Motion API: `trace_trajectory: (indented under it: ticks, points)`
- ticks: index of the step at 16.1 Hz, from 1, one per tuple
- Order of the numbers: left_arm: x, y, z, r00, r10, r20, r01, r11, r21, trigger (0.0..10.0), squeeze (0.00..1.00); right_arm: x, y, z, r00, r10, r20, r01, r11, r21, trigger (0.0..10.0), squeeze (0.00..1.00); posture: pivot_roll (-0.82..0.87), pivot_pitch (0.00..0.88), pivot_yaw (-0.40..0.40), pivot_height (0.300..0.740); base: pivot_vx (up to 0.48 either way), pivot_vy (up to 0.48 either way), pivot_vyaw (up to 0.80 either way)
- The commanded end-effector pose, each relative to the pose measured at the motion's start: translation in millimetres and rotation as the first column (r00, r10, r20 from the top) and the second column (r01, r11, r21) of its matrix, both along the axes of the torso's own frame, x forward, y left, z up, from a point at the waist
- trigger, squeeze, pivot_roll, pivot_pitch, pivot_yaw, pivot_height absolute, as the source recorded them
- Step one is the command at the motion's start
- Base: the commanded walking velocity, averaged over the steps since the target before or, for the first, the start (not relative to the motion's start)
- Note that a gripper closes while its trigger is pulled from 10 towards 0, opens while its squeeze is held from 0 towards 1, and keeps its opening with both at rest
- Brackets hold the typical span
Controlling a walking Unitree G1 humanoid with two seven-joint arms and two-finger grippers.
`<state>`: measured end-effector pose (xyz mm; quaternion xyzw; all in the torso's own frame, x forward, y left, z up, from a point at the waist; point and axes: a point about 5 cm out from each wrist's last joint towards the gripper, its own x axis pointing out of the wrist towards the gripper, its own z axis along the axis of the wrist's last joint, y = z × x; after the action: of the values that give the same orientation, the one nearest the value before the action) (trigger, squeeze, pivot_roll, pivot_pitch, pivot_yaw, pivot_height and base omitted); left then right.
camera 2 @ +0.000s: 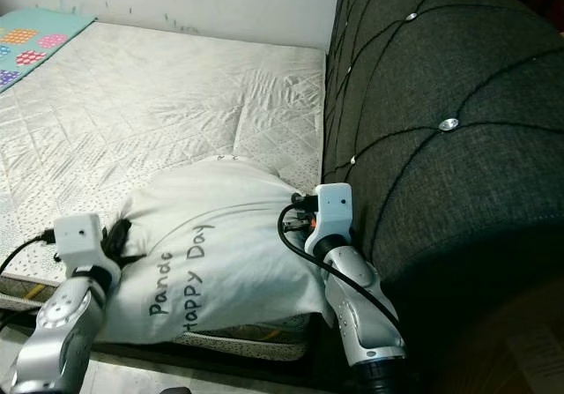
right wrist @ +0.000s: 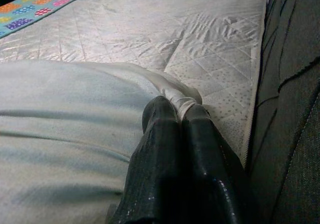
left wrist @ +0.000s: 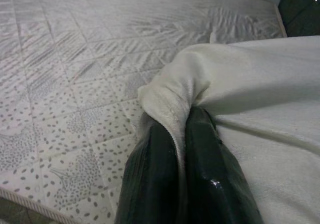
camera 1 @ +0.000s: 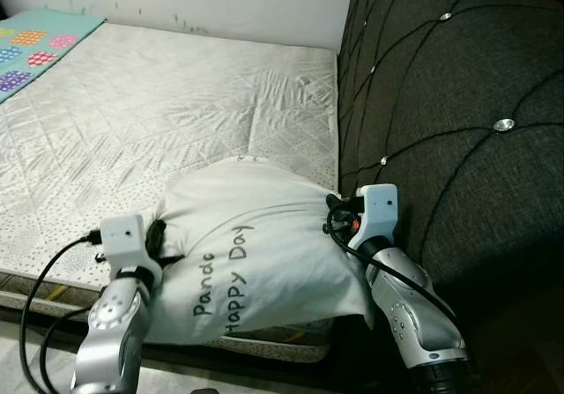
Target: Clean up the room
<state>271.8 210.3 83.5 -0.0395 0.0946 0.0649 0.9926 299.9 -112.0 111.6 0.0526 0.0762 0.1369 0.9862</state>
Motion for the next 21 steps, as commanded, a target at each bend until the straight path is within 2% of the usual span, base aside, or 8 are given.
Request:
trace_trajectory:
  ticks: [1,5,9,12,21]
  points:
    - [2.6,29.0,20.7,0.990,0.113,0.084,-0.118,0.992,0.050,10.0,0.00,8.3,-40.5,26.8,0.981,-0.139,0.134,0.146,0.988,-0.047,10.0,0.00,-0.11,0.000,-0.013,0.740,0.000,0.000,0.00]
    - [9.0,24.3,22.9,0.990,0.099,0.095,-0.102,0.995,0.021,10.0,0.00,10.1,-44.5,28.7,0.979,-0.159,0.128,0.164,0.986,-0.029,10.0,0.00,-0.11,0.000,-0.013,0.740,0.000,0.000,-0.11]
    - [8.9,20.4,20.7,0.991,0.096,0.090,-0.095,0.995,-0.011,10.0,0.00,9.6,-42.1,27.5,0.981,-0.150,0.126,0.155,0.988,-0.029,10.0,0.00,-0.11,0.000,-0.013,0.740,0.000,0.000,-0.63]
    - [8.5,20.8,19.7,0.991,0.098,0.087,-0.097,0.995,-0.024,10.0,0.00,9.8,-42.0,27.0,0.981,-0.148,0.123,0.152,0.988,-0.028,10.0,0.00,-0.11,0.000,-0.013,0.740,0.000,0.000,0.00]
    - [9.9,21.1,20.4,0.991,0.101,0.091,-0.099,0.995,-0.026,10.0,0.00,10.2,-40.9,26.7,0.983,-0.144,0.118,0.148,0.989,-0.026,10.0,0.00,-0.12,0.000,-0.014,0.740,0.000,0.349,0.00]
